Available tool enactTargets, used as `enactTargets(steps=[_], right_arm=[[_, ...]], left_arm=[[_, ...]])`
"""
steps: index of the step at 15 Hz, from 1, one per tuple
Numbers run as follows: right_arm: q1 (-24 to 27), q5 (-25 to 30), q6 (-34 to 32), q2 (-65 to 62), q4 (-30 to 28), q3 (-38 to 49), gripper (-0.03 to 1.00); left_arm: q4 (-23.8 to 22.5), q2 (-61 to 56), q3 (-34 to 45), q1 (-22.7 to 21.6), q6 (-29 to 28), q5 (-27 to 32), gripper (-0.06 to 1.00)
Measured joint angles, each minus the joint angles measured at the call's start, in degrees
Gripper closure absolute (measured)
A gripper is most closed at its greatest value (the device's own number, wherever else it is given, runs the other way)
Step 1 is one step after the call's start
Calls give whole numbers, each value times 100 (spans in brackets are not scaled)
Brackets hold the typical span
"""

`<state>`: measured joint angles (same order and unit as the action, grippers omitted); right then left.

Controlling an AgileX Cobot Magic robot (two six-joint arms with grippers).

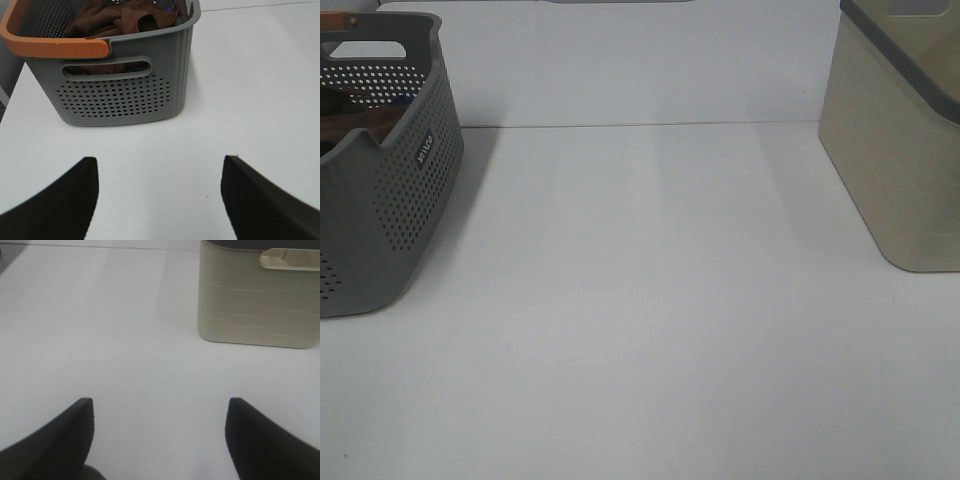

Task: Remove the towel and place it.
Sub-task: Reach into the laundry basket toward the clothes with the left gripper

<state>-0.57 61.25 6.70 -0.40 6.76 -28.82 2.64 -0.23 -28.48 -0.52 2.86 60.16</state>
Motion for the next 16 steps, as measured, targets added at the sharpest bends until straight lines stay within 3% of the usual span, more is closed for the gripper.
enactTargets(steps=[16], right_arm=[[0, 0, 0, 0, 0, 0, 27]], left_arm=[[0, 0, 0, 0, 0, 0, 28]])
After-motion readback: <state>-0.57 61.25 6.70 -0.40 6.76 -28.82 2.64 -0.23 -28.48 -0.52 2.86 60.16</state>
